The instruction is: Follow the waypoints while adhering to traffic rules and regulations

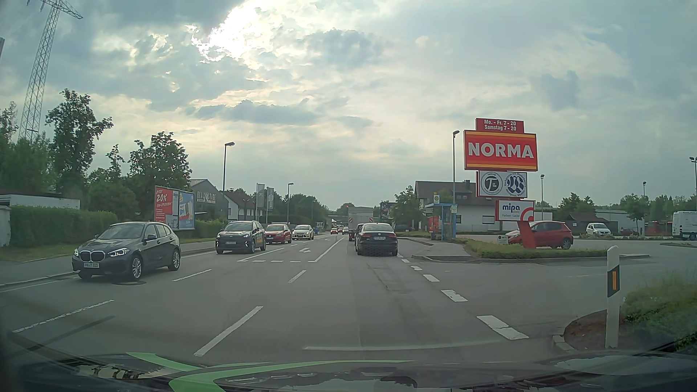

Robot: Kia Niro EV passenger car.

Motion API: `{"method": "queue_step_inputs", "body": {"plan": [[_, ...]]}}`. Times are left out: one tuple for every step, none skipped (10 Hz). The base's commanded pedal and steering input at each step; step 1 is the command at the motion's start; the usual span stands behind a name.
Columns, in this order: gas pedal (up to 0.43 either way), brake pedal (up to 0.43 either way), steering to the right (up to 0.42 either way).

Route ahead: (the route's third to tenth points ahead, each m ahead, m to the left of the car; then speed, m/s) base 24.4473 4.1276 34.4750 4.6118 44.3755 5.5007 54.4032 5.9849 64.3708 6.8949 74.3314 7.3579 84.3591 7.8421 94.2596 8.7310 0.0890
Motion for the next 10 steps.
{"method": "queue_step_inputs", "body": {"plan": [[0.409,0.000,0.002],[0.409,0.000,0.002],[0.409,0.000,0.002],[0.409,0.000,0.002],[0.409,0.000,0.002],[0.409,0.000,0.002],[0.409,0.000,0.001],[0.409,0.000,0.002],[0.409,0.000,0.001],[0.409,0.000,0.001]]}}
